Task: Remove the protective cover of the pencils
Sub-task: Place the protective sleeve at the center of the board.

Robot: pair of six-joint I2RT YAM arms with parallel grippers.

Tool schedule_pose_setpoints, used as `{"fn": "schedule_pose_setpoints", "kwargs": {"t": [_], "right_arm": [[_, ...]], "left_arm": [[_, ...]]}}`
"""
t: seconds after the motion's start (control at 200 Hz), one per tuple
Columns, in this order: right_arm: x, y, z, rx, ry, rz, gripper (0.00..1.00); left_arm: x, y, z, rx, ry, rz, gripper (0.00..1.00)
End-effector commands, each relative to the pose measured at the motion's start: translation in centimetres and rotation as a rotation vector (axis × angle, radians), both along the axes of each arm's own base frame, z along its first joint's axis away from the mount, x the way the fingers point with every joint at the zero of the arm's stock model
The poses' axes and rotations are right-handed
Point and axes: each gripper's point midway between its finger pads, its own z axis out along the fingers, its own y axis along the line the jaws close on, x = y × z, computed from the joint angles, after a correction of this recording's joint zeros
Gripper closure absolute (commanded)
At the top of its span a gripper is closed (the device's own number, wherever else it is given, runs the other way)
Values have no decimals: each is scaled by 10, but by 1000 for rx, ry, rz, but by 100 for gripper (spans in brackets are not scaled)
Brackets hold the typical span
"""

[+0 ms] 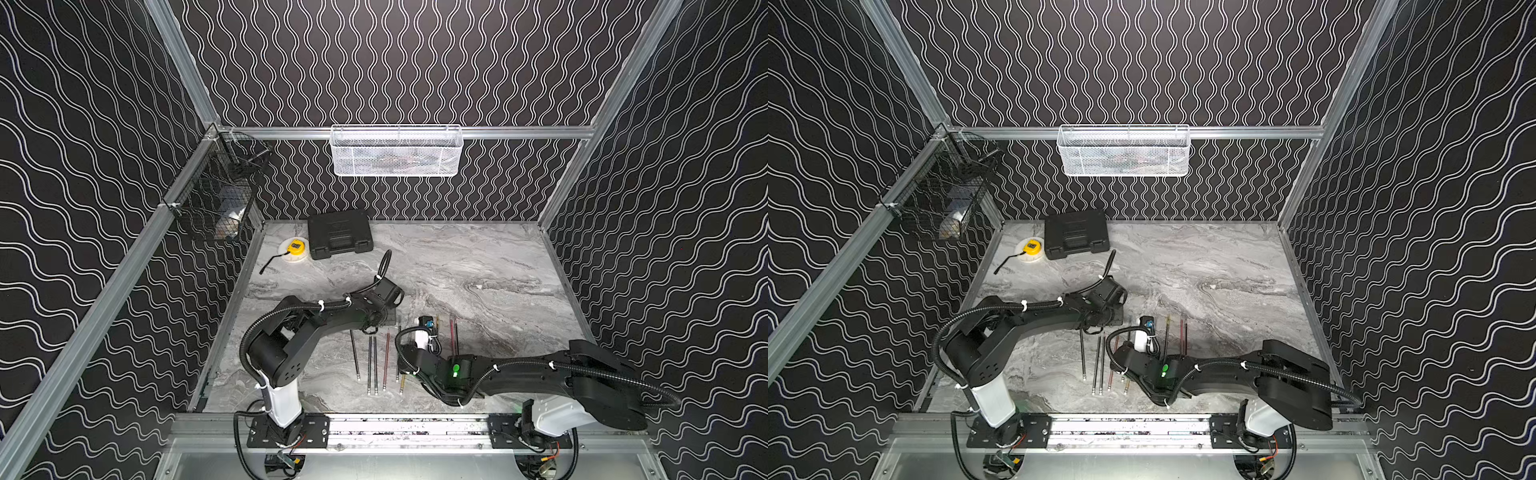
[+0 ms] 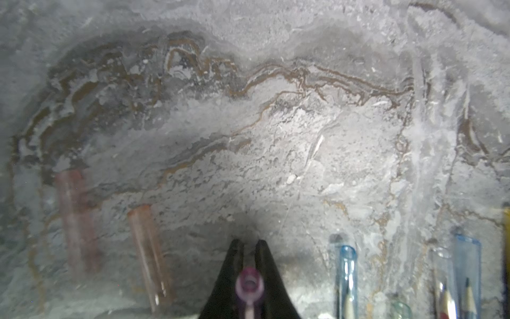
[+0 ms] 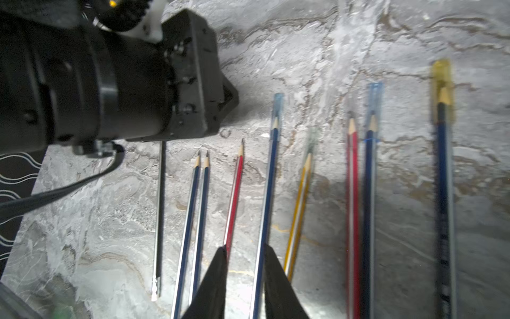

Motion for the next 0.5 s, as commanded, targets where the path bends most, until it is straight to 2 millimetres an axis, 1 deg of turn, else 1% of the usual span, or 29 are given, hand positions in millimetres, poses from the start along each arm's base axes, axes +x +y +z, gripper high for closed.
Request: {"fn": "schedule_pose_setpoints", "kwargs": {"t": [0.0, 0.185, 0.305, 0.425, 0.495], "right_arm": [[5, -7, 5, 18, -27, -42, 74], [5, -10, 3, -4, -27, -50, 74], [5, -6, 0, -7, -20, -42, 73], [5, -2, -2, -21, -12, -37, 74], [5, -1, -4, -19, -9, -34, 73]], "left_arm": [[-7, 6, -1, 46, 21, -10, 88], [-6, 5, 4, 36, 11, -9, 82], [-7, 5, 3, 40, 15, -10, 81], [-7, 3, 7, 31, 9, -15, 77], [-7, 3, 10, 27, 2, -13, 76]]}}
